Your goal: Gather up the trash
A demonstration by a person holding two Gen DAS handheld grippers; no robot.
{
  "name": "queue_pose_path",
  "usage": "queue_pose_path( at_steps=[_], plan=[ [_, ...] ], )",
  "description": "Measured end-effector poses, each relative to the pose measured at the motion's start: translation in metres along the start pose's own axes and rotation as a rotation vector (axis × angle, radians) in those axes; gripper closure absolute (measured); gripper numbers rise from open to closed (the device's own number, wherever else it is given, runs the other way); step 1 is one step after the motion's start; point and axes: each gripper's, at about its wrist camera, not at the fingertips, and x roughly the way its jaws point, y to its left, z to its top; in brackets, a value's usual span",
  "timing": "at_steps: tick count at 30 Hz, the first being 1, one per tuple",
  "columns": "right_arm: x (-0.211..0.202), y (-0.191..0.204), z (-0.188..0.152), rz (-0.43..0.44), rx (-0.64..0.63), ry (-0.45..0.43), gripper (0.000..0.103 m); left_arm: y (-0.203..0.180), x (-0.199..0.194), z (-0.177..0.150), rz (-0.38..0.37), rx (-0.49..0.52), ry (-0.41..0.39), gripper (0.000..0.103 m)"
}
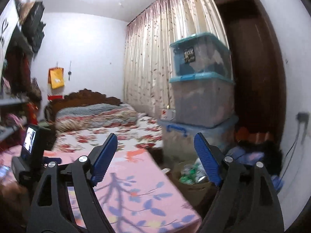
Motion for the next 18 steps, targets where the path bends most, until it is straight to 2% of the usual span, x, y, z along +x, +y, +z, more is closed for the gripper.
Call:
queue_pose_path(
  at_steps=[5, 8, 13, 18],
  plan=[
    [0.014, -0.010, -0.017, 0.120, 0.168, 0.137, 0.021, -0.002, -0.016, -0.005, 0.017, -0.016, -0.011, 0.009],
    [0.025, -0.014, -0.033, 0.152, 0.248, 0.204, 0.020, -0.007, -0.021, -0.007, 0.035, -0.002, -0.008, 0.009],
    [0.043, -0.018, -0.050, 0.119, 0.305, 0.268, 0.017, -0.017, -0.018, -0.008, 0.046, 0.033, 0.004, 0.009],
    [0.055, -0.044, -0.061, 0.074, 0.415, 0.318, 0.015, -0.023, -0.009, -0.010, 0.036, 0.062, 0.045, 0.009]
  ],
)
